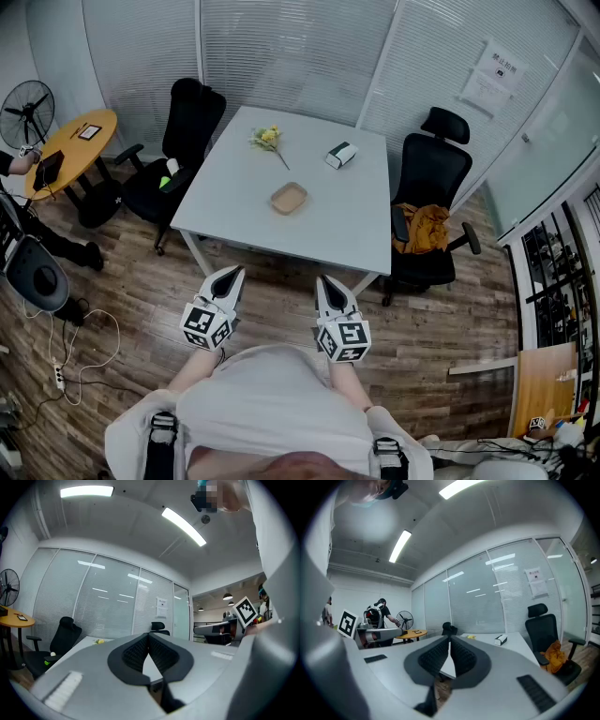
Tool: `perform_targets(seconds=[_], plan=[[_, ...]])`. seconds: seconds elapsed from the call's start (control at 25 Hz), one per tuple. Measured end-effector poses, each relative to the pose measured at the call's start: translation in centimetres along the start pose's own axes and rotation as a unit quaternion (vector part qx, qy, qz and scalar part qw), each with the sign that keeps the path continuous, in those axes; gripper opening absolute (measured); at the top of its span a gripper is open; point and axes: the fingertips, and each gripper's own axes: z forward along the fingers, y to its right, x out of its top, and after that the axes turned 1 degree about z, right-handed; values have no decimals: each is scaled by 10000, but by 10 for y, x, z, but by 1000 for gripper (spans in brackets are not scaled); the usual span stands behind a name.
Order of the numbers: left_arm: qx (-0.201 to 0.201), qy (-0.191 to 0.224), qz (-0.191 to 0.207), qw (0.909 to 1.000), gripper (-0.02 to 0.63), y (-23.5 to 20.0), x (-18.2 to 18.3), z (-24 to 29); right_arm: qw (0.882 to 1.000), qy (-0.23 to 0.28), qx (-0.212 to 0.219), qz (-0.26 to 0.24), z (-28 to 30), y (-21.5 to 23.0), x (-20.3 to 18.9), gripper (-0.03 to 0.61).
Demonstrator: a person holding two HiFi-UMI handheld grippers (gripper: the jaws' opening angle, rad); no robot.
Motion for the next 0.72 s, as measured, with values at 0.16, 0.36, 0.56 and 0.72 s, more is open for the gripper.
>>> perform_targets(seconds=[0.16, 0.36, 0.56, 0.72], plan=[[6, 17, 21, 10000, 11, -3, 1, -7, 10000, 15, 38, -1, 1, -9, 0, 18], [-1, 44, 39, 10000, 11, -4, 2, -9, 10000, 34, 36, 32, -1, -13, 0, 18], [-45, 26, 53, 10000, 11, -2, 2, -5, 10000, 27, 6, 65, -3, -10, -2, 18], [-35, 7, 50, 10000, 11, 1, 1, -3, 9999, 105, -22, 104, -5, -6, 0, 20]])
